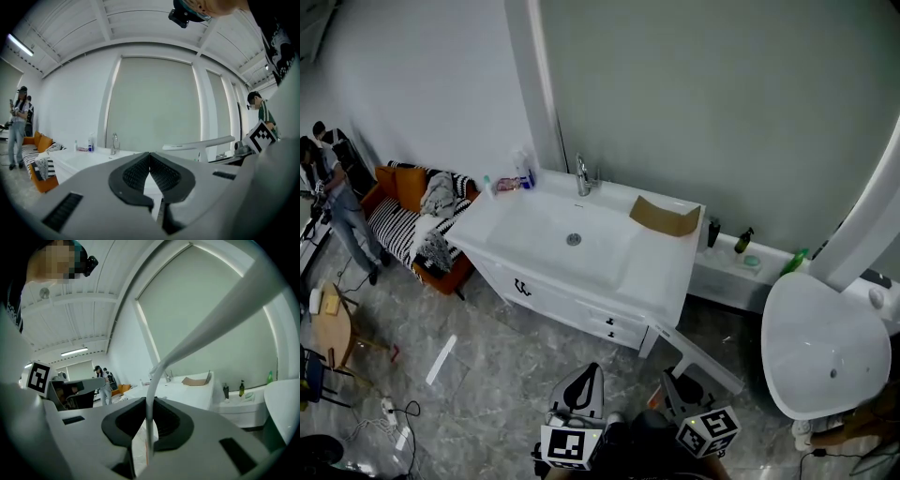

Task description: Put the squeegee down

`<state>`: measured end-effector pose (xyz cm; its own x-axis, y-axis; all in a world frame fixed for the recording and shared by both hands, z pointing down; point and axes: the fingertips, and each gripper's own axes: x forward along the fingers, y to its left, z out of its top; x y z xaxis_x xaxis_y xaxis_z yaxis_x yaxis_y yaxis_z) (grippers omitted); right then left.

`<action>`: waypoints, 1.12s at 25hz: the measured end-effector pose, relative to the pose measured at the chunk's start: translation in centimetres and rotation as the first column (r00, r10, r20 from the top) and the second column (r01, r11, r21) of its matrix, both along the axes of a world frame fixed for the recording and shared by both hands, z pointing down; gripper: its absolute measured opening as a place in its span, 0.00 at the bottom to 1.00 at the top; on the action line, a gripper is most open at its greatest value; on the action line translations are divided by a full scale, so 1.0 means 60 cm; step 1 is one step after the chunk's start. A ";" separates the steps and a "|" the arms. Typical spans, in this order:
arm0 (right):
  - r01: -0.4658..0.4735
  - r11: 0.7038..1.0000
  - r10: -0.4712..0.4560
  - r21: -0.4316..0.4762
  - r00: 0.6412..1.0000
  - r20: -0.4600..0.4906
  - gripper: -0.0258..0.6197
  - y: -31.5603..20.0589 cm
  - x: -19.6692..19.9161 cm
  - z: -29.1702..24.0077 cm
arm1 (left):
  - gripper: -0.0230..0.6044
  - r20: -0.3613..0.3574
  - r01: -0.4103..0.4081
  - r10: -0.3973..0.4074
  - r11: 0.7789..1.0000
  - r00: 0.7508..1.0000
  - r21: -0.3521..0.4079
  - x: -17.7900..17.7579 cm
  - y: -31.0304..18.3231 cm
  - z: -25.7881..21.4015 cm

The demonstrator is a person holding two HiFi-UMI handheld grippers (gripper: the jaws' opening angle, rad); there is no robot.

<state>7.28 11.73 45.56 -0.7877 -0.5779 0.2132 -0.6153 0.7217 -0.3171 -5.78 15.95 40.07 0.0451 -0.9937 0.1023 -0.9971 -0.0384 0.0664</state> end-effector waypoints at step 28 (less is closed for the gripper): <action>0.005 1.000 -0.005 -0.004 1.000 0.018 0.13 -0.337 -0.118 0.006 | 0.04 -0.057 -0.079 0.080 0.997 0.995 0.016 -0.076 -0.343 -0.002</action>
<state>0.23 -8.48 45.93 -0.7946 -0.5729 0.2008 -0.6055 0.7238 -0.3309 -10.35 -4.61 39.97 0.1294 -0.9880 0.0840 -0.9854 -0.1187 0.1224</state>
